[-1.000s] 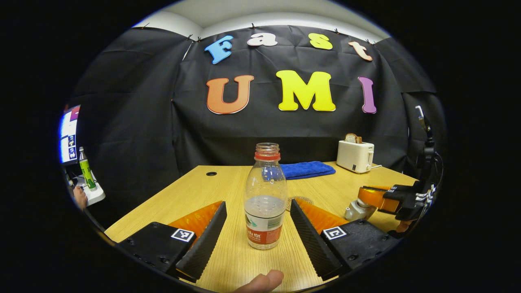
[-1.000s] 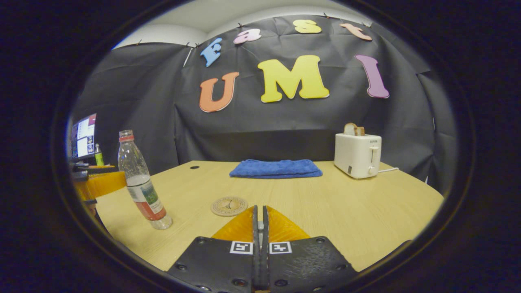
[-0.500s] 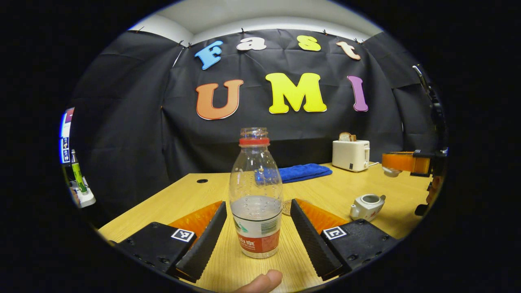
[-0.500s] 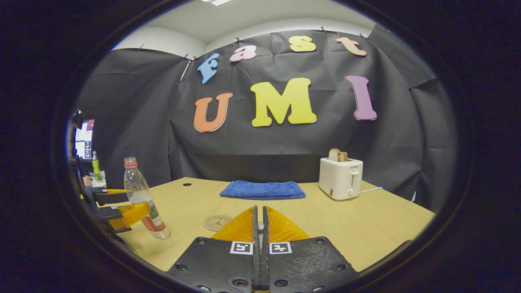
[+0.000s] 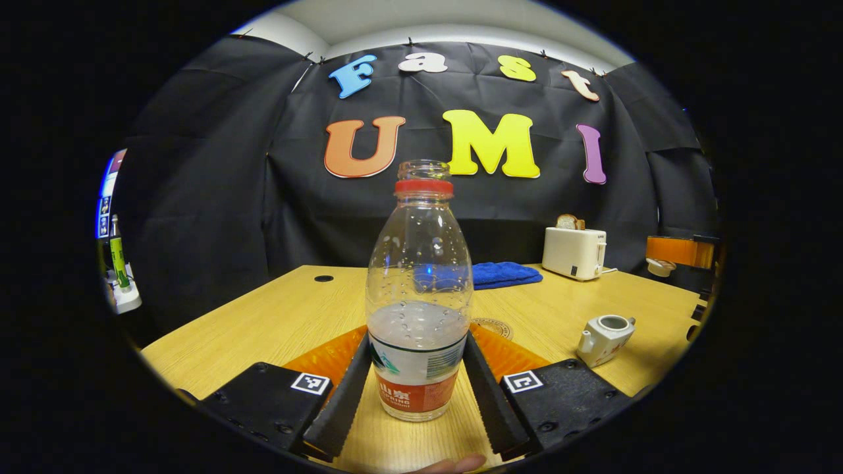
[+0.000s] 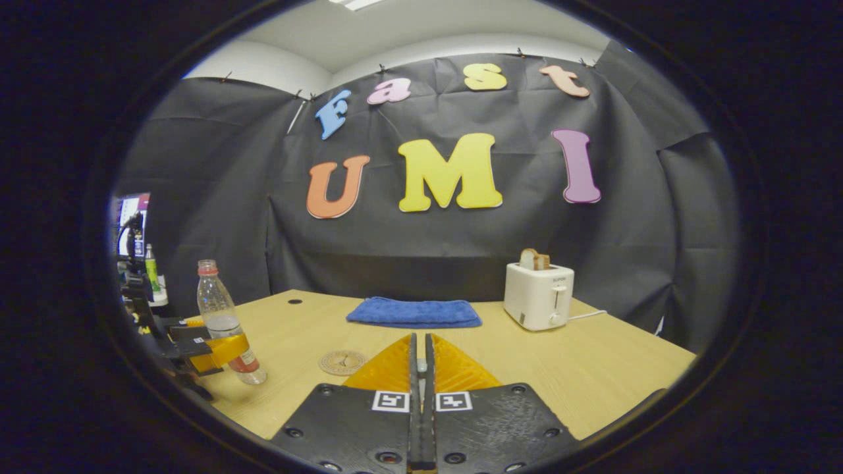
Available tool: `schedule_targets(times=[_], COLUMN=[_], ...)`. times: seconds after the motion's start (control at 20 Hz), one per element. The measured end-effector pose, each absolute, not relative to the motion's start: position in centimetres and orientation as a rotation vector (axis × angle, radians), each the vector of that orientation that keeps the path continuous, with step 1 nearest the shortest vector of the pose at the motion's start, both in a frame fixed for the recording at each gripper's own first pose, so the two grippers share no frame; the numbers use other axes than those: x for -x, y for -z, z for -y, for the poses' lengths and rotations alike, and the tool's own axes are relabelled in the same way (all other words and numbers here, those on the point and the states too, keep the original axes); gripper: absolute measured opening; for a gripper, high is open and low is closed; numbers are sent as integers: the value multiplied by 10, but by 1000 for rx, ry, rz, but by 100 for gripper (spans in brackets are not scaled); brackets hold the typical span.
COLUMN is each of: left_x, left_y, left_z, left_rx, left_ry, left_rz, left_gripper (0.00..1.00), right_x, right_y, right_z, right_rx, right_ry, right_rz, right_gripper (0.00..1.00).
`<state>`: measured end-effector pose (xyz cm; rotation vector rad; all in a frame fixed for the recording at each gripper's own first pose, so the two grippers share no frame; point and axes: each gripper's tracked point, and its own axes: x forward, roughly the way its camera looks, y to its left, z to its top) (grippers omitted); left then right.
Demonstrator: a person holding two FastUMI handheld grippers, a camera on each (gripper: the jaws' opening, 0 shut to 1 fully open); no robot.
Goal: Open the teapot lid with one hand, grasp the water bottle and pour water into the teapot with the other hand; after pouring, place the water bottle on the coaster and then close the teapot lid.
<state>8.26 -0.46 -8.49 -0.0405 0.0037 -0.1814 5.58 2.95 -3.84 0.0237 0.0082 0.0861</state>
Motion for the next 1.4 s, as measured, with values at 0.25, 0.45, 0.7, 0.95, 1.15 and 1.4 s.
schedule_targets(times=[0.25,0.45,0.7,0.95,1.15,1.4], left_x=[-77,-73,-78,-86,-81,-81], left_y=[81,72,65,69,67,70], left_z=[0,2,19,31,40,56], left_rx=[-31,-165,-404,-680,-980,-1206], left_ry=[150,112,108,112,123,161], left_rz=[-43,-60,-72,-116,-101,-100], left_gripper=[78,77,76,76,75,75], right_x=[-54,-56,-59,-63,-64,-62], right_y=[33,28,29,30,30,26], right_z=[-17,4,29,49,60,67], right_rx=[-21,-27,-27,-25,-13,-8], right_ry=[-68,-35,2,24,29,33], right_rz=[-5,-4,-24,-44,-54,-51], right_gripper=[0,0,0,0,0,0])
